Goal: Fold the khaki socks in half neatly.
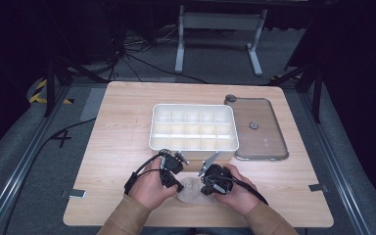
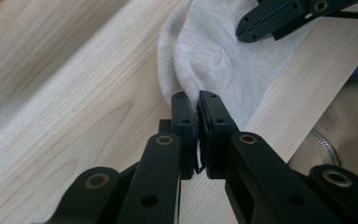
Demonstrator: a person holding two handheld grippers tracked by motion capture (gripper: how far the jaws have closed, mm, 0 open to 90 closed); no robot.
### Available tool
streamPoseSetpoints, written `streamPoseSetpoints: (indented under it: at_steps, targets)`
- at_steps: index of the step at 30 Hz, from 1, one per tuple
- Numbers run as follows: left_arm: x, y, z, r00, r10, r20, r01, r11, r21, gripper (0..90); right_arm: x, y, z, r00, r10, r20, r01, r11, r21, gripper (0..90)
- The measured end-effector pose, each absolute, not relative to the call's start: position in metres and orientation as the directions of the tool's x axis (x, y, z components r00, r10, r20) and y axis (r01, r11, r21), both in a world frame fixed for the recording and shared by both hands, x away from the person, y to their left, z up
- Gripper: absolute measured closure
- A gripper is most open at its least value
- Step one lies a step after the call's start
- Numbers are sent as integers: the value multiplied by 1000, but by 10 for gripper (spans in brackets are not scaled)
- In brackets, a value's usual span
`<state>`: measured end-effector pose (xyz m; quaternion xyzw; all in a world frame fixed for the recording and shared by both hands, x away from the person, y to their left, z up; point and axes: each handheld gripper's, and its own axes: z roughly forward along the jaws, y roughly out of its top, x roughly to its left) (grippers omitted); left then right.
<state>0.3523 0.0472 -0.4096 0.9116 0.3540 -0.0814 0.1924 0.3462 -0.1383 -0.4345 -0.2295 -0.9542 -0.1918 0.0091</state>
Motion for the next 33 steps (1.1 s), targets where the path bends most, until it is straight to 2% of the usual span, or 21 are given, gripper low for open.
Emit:
streamPoseSetpoints:
  at_steps: [12,20,25,33]
  targets:
    - [347,47,-393,763,583,-279,646,-669,368,857,344,-135,-437,-899,424,111,431,809,400,900]
    - [345,47,-387,766,581,-277,642,-672,367,857,342,-137,-435,-901,418,114,425,799,427,900]
    - [347,50,-383,761,586,-278,648,-677,348,857,343,-154,-422,-882,457,112,456,773,440,900]
    - [349,51,-378,769,579,-270,638,-687,348,857,347,-183,-421,-842,529,108,526,758,386,900]
